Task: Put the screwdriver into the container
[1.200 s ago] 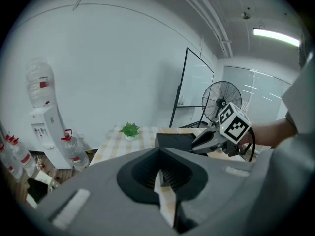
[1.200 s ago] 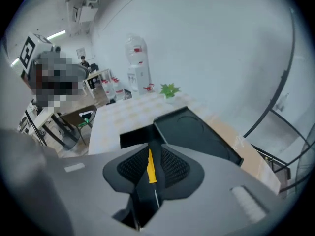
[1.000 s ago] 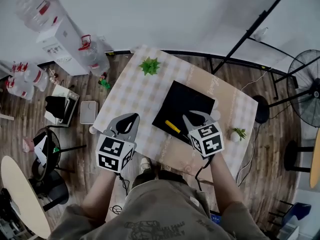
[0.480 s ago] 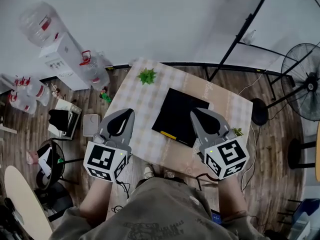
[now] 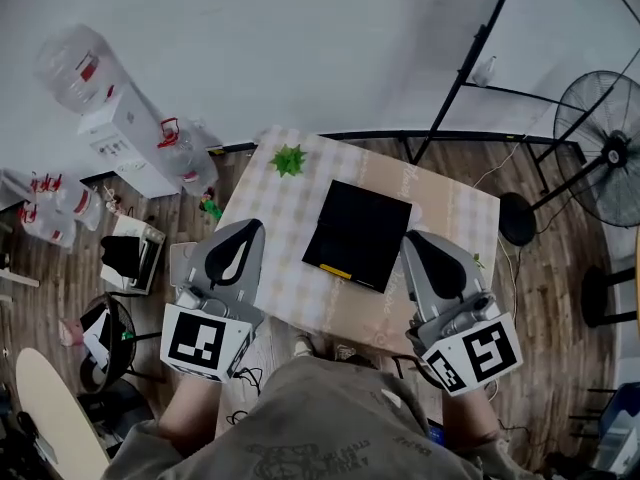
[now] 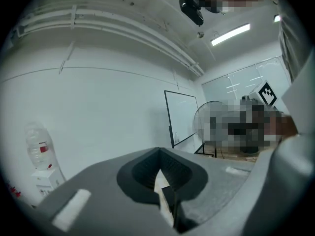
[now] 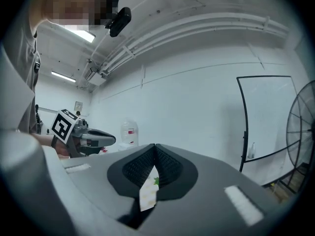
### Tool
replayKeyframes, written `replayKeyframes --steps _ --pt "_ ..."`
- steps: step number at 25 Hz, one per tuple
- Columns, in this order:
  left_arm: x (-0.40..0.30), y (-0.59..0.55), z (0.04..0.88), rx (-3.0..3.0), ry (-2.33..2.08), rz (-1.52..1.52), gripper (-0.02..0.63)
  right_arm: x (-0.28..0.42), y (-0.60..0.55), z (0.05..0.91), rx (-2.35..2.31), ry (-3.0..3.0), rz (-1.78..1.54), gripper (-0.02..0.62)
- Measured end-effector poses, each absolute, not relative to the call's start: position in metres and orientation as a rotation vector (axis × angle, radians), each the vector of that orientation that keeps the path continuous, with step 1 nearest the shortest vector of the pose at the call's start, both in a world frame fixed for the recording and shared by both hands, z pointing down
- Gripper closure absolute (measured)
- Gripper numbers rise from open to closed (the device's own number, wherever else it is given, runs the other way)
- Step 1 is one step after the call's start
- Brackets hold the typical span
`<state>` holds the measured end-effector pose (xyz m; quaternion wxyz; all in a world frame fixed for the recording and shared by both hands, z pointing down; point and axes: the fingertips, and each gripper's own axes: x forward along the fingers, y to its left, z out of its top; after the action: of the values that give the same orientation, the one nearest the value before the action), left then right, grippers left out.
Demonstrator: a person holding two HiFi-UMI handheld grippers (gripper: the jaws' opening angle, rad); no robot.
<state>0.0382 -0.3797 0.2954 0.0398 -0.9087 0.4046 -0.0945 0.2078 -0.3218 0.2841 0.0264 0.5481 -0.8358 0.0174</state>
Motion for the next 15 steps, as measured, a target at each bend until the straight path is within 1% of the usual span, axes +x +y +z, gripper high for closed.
replayKeyframes --steps 5,15 --pt "0.043 -0.366 0.295 -2.818 1.216 -0.272 0.606 0.217 -0.306 0.289 1.721 -2.578 0.109 0.568" --pt "0.053 -0.357 0.323 -2.892 1.196 -0.348 0.606 0.224 -0.295 0.326 1.722 -2.523 0.266 0.569"
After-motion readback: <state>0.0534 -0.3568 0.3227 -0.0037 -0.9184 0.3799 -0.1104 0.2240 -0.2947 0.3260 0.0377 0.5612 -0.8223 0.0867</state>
